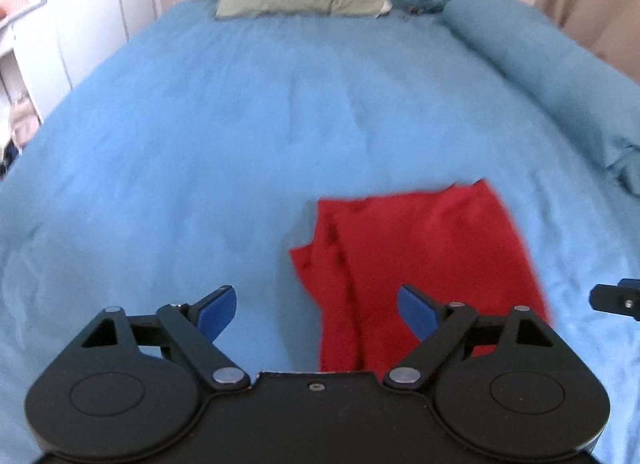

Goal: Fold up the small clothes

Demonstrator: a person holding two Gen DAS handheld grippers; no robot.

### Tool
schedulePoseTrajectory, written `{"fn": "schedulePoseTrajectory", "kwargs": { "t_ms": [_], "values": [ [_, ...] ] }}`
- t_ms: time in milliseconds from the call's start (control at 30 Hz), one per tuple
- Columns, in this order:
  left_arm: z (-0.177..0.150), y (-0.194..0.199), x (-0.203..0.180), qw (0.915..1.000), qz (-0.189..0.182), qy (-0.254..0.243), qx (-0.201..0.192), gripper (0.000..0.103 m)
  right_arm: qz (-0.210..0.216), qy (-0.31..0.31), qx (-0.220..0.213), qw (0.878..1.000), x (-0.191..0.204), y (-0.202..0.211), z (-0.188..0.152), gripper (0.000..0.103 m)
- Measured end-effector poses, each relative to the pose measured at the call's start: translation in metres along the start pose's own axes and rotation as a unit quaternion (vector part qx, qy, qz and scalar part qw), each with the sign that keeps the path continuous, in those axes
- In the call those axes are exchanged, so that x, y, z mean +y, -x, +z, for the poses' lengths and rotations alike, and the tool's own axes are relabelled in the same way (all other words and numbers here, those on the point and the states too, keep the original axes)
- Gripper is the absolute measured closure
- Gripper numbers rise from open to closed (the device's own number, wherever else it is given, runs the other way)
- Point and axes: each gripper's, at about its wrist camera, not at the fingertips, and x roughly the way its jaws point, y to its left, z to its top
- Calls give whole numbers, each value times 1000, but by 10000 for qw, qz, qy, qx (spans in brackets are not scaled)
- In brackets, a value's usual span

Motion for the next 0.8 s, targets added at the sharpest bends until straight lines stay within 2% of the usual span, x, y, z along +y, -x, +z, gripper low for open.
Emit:
{"fn": "schedulePoseTrajectory", "kwargs": {
  "t_ms": [133,200,300,367,433,600,800],
  "values": [
    [7,58,-12,9993,274,-200,-138,4,-381,214,-95,9990,19,54,14,0],
    [6,85,-15,9994,253,-207,-142,2,-505,276,-183,9982,29,80,18,0],
    [-3,122,-21,9994,270,-215,20,0,-759,373,-129,9963,44,114,20,0],
    [-10,140,-27,9985,419,-237,253,0,-931,478,-4,9945,54,134,16,0],
    [-19,155,-28,9973,532,-187,470,0,-1043,485,139,9933,61,152,10,0],
    [-40,179,-24,9939,510,171,963,0,-1181,478,552,9903,72,178,-14,0],
    [-58,188,-33,9922,577,103,1096,0,-1296,438,935,9862,79,192,-46,0]
  ]
}}
